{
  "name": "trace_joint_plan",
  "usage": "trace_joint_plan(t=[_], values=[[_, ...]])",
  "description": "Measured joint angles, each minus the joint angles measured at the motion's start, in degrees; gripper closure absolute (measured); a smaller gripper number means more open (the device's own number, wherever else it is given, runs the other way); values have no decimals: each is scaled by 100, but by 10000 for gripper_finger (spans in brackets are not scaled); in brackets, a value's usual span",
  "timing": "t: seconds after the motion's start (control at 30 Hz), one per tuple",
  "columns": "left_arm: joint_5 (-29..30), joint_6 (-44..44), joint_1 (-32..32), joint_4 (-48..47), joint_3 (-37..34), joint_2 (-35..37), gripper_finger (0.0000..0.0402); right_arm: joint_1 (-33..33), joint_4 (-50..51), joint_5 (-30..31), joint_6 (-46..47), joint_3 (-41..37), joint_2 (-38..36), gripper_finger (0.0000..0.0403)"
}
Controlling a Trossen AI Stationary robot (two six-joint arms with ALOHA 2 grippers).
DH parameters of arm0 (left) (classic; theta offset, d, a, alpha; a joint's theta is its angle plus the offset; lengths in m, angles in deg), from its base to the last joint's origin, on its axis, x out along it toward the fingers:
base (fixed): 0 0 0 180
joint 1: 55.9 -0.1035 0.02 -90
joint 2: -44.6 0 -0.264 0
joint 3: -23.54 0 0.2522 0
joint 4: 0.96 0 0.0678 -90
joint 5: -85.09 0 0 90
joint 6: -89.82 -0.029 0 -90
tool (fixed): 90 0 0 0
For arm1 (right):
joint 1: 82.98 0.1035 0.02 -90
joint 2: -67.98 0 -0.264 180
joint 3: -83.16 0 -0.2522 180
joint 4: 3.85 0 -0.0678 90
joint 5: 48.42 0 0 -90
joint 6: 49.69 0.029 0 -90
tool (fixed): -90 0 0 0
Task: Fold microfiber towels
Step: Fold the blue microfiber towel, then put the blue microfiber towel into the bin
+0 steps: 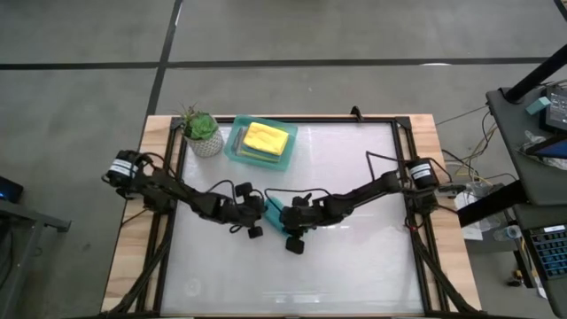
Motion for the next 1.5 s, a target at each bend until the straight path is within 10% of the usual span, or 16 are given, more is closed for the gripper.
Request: trace_joint_plan(t=[0.7, 1.5], values=[[-173, 295, 2, -619, 52, 291, 402, 26, -48, -406, -216, -168, 36, 384], [-212, 272, 215, -607, 44, 1165, 402, -331, 2206, -627, -868, 1109, -536, 167]])
